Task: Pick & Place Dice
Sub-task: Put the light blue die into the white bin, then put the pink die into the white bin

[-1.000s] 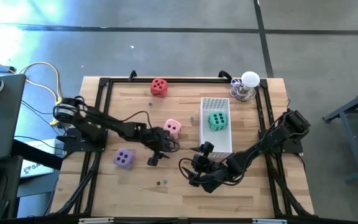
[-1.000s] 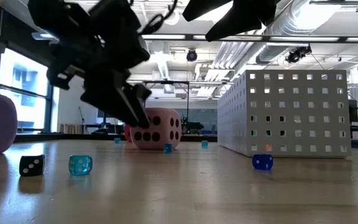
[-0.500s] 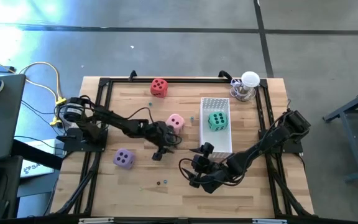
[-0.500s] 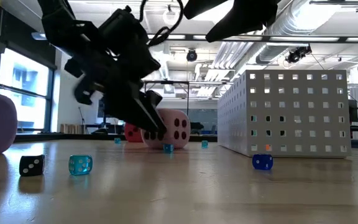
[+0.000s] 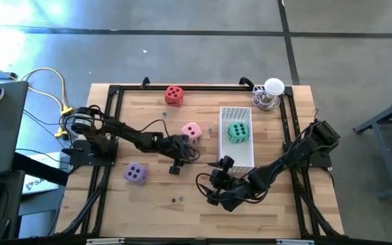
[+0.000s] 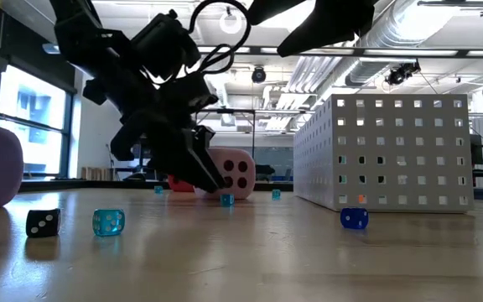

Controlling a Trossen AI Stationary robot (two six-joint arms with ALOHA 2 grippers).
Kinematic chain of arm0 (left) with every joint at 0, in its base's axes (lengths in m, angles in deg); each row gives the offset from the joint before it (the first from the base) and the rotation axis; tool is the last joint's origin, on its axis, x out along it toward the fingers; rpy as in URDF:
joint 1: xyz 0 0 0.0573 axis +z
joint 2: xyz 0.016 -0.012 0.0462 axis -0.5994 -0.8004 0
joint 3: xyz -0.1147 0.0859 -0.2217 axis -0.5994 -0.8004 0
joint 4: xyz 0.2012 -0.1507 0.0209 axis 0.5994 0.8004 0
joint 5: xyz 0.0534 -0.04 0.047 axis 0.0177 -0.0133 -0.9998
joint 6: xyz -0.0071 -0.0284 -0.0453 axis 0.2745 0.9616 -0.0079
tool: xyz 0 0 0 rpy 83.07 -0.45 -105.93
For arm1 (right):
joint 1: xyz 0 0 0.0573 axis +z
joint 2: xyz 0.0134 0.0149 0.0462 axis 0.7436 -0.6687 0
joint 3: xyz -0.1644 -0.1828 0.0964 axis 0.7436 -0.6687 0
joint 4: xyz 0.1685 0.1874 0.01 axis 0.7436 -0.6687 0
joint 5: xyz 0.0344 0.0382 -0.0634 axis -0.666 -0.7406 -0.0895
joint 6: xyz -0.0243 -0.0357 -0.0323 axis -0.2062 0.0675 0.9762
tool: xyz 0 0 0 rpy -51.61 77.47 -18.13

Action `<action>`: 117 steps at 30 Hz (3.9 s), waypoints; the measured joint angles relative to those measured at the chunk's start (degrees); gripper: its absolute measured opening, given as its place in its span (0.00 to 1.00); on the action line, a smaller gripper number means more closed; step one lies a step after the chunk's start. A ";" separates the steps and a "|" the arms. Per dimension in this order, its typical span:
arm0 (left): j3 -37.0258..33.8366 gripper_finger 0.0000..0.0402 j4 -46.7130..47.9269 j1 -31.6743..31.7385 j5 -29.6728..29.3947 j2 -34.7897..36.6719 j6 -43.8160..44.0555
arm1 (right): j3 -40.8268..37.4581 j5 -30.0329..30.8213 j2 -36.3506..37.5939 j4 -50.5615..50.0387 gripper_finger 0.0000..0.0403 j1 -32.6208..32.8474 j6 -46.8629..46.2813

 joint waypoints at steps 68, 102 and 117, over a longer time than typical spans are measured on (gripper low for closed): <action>-0.15 0.15 -7.15 -4.52 -5.89 7.77 5.86 | 0.00 13.21 0.01 5.62 0.99 5.08 12.34; 23.72 0.15 -25.74 3.59 11.87 -11.94 13.33 | 0.02 31.96 0.42 21.83 0.99 14.98 37.83; 25.42 0.38 -22.16 4.11 8.69 -14.12 16.43 | 0.02 31.62 0.42 21.74 0.99 15.26 37.53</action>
